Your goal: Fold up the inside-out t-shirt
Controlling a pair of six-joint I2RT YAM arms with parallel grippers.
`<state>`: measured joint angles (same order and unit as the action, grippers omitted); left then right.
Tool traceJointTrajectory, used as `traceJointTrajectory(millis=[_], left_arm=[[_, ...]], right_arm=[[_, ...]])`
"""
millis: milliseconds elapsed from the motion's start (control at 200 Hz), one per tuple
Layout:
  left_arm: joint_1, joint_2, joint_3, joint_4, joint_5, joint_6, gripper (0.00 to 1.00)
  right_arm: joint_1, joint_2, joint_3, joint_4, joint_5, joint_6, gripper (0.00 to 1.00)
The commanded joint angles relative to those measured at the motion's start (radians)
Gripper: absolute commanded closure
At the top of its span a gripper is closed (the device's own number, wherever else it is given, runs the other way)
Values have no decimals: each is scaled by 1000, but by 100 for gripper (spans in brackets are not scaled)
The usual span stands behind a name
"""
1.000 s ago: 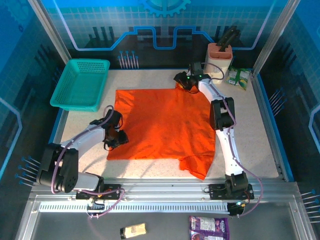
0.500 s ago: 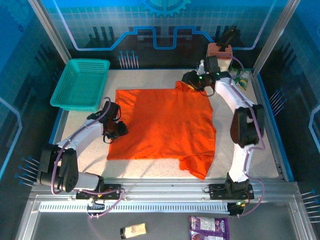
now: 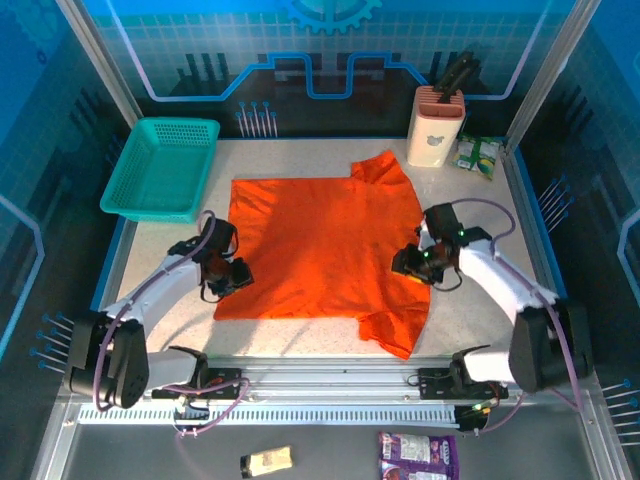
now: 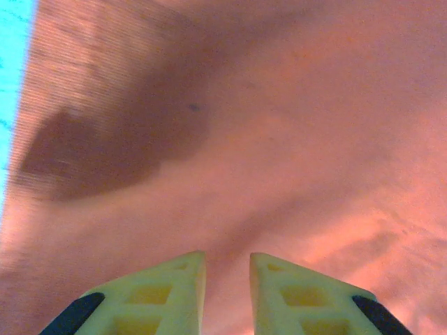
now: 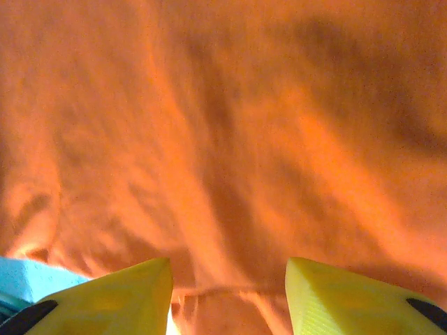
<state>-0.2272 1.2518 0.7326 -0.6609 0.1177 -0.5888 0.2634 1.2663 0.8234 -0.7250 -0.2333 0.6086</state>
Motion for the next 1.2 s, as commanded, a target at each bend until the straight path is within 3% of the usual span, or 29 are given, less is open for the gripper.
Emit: traceJointTrajectory(millis=[0,125,245,425,555,820,1011,1196], left_arm=[[-78,-10,58,20,77,-63,76],[-220,27,113,60,91,-104,78],[-357,117,166,119,130,-143,80],[-541,307,291,190,175,-172,84],[-633,424,386,193,193,-169,85],[-717,565,488,221,286,-166,86],[-738,630,527,224,335,-148,90],[-742,695,520,236,383,-140,94]], right_arm=[[96,-105,-54,-116,55,75,54],[228,-212,-119,-189,99,181,54],[308,-257,-200,-178,67,256,55],[333,-225,-305,-71,9,289,52],[334,-184,-329,-82,101,343,47],[335,-174,-332,-101,166,446,41],[338,-247,-272,-209,233,485,43],[335,-314,-292,-93,66,500,44]])
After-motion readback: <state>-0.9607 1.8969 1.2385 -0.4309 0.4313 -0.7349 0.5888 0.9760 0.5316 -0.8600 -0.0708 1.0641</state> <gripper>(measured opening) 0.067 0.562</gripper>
